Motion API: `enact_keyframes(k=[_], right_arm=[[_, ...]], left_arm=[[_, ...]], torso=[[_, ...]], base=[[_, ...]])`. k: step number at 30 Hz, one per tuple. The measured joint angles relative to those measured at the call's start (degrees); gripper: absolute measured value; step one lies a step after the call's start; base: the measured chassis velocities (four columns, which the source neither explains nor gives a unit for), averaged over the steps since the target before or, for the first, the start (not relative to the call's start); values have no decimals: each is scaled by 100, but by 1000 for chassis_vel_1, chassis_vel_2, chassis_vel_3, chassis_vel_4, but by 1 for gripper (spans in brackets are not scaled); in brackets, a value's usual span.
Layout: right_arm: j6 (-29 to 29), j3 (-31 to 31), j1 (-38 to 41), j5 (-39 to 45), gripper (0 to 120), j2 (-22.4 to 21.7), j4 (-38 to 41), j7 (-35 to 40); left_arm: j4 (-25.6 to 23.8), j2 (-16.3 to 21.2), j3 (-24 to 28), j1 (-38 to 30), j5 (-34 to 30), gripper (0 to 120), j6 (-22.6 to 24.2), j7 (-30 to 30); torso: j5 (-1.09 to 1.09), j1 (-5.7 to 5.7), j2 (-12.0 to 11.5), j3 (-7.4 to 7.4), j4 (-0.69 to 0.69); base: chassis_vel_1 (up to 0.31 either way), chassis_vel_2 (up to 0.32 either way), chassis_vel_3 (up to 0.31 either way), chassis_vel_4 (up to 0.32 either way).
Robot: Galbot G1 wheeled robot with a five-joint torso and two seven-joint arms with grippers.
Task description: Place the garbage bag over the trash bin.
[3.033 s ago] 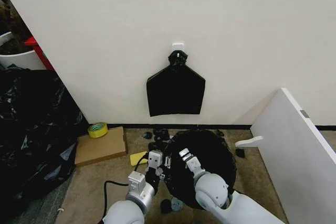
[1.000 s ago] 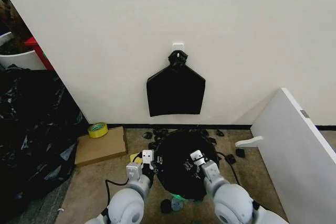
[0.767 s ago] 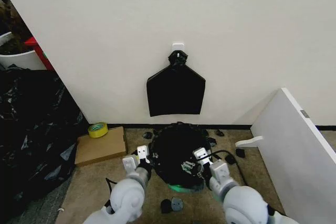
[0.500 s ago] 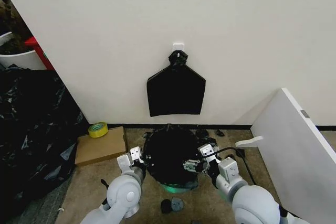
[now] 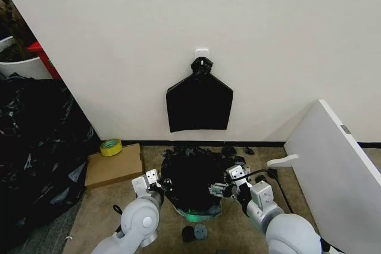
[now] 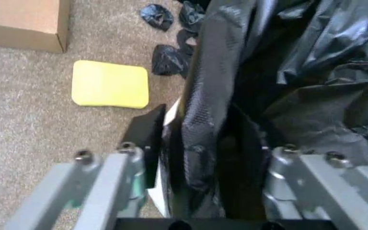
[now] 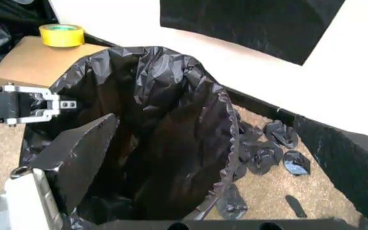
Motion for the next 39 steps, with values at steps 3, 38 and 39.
enact_keyframes(k=[3, 38, 39], right_arm=[[5, 50, -28, -3, 100, 28, 1, -16], [5175, 2757, -2254, -2276, 100, 3171, -1159, -1707], [5259, 2792, -2365, -2280, 100, 3229, -1104, -1762]], left_arm=[[-78, 77, 6, 52, 113, 55, 40, 43], [-981, -769, -1577, 2872, 5904, 100, -4217, 2973], [-1022, -850, -1621, 2938, 5996, 100, -4254, 2981]], torso=[[1, 0, 0, 0, 0], [2, 0, 0, 0, 0], [1, -1, 0, 0, -1]], base=[[0, 0, 0, 0], [0, 0, 0, 0], [0, 0, 0, 0]])
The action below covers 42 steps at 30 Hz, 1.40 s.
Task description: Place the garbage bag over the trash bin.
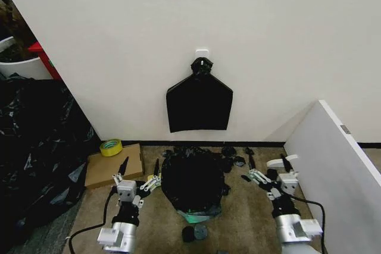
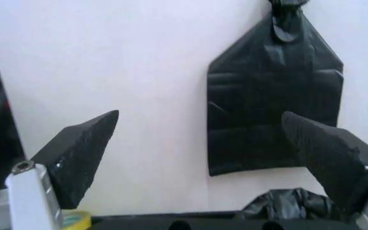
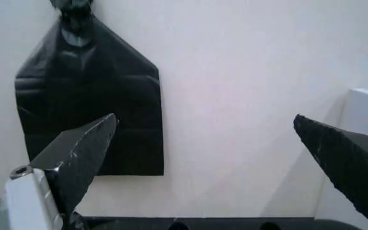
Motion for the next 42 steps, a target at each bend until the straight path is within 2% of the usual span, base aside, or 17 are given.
enact_keyframes(k=[4, 9, 14, 24, 42], right_arm=[[158, 98, -246, -9, 100, 111, 196, -125], [286, 153, -467, -14, 100, 225, 432, -180], [314, 83, -499, -78, 100, 295, 488, -159], [676, 67, -602, -225, 100, 458, 463, -321], [692, 17, -642, -318, 100, 519, 475, -320]], left_arm=[[-173, -133, -69, 244, 161, 100, -22, 0], [-359, -313, -173, 732, 337, 100, -419, 70], [-347, -349, -77, 837, 500, 100, -612, 73], [-341, -329, -14, 711, 587, 100, -606, 54], [-356, -309, 108, 591, 579, 100, -472, -14]], torso=[[0, 0, 0, 0, 0], [0, 0, 0, 0, 1], [-1, 0, 0, 0, 1], [0, 0, 0, 0, 0], [0, 1, 0, 0, 1]], base=[[0, 0, 0, 0], [0, 0, 0, 0], [0, 0, 0, 0], [0, 0, 0, 0], [0, 0, 0, 0]])
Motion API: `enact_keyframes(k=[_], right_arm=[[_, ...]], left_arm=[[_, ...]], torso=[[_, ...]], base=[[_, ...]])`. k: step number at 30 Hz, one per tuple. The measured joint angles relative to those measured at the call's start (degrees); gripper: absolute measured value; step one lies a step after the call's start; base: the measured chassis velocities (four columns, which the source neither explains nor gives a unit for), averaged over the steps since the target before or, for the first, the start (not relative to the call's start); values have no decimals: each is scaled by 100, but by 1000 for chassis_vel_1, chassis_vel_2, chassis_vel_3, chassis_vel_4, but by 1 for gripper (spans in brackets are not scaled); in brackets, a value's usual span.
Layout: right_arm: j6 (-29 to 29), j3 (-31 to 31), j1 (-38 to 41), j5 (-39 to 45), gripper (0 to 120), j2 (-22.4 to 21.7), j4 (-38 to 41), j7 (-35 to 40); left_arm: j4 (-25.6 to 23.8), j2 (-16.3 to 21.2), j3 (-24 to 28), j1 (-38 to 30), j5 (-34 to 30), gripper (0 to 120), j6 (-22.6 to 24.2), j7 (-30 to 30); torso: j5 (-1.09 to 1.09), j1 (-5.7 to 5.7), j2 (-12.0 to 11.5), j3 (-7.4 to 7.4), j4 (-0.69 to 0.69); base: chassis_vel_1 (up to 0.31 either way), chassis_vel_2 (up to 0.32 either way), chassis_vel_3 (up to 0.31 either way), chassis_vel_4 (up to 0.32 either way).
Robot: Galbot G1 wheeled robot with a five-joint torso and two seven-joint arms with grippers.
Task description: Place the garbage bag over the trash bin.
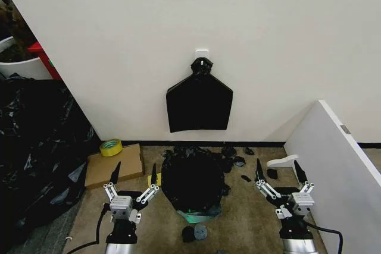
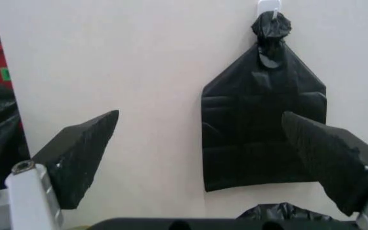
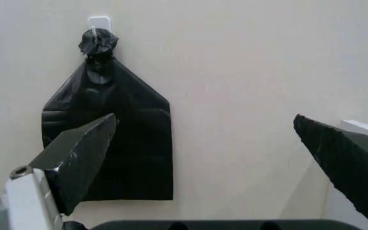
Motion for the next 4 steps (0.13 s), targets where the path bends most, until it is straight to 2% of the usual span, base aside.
enact_keyframes(k=[4], right_arm=[[-5, -1, 1, 1, 100, -1, 0, 2]], left_arm=[[21, 46, 76, -120, -2, 100, 120, 0]], torso=[[0, 0, 0, 0, 0]], base=[[0, 0, 0, 0]])
